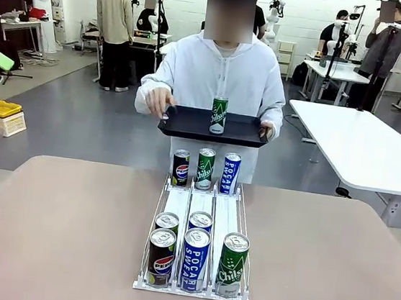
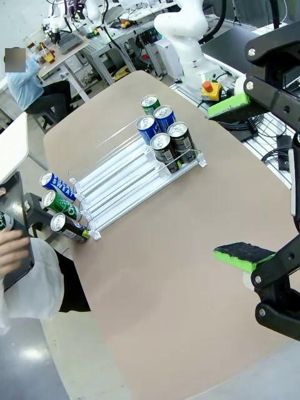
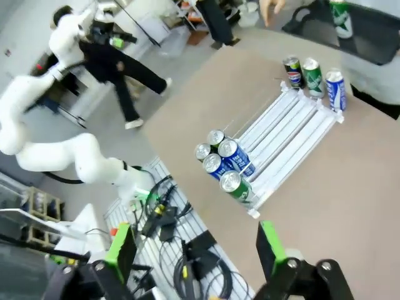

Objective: Retrieve and hand over the desired beverage to the person.
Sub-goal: Place the picked can on the Handle tray extended by the person.

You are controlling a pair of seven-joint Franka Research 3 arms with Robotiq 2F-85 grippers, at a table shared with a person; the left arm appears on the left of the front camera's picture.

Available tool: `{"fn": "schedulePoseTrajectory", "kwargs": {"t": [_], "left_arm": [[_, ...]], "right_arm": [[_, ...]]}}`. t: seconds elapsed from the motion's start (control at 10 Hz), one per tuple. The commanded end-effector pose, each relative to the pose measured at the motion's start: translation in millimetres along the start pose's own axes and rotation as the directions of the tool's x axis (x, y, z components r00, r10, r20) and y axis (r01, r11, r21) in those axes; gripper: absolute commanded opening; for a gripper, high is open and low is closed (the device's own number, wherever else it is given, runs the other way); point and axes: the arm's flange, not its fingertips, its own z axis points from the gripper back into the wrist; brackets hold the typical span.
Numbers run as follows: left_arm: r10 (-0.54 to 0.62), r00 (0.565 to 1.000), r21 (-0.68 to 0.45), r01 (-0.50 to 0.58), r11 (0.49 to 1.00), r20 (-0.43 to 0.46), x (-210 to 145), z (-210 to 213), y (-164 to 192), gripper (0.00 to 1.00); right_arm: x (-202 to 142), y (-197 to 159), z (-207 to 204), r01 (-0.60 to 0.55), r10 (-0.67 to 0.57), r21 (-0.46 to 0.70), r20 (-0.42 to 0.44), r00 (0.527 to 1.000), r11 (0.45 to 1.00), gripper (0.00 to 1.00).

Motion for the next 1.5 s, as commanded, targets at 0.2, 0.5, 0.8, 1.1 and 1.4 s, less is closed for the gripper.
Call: {"fn": "schedulePoseTrajectory", "kwargs": {"t": [0.2, 0.5, 0.8, 1.1, 1.4], "left_arm": [[-0.020, 1.000, -0.020, 0.021, 1.000, 0.014, 0, 0, 1, 1.00], [-0.020, 1.000, -0.020, 0.021, 1.000, 0.014, 0, 0, 1, 1.00], [-0.020, 1.000, -0.020, 0.021, 1.000, 0.014, 0, 0, 1, 1.00], [-0.020, 1.000, -0.020, 0.021, 1.000, 0.014, 0, 0, 1, 1.00], [-0.020, 1.000, -0.020, 0.021, 1.000, 0.014, 0, 0, 1, 1.00]], "right_arm": [[-22, -13, 5, -0.001, 0.001, -0.009, 0.020, 1.000, 1.000, 1.00], [-19, -16, 13, 0.028, -0.028, -0.018, -0.001, 1.000, 0.999, 1.00], [-19, -16, 13, 0.028, -0.028, -0.018, -0.001, 1.000, 0.999, 1.00], [-19, -16, 13, 0.028, -0.028, -0.018, -0.001, 1.000, 0.999, 1.00], [-19, -16, 13, 0.028, -0.028, -0.018, -0.001, 1.000, 0.999, 1.00]]}}
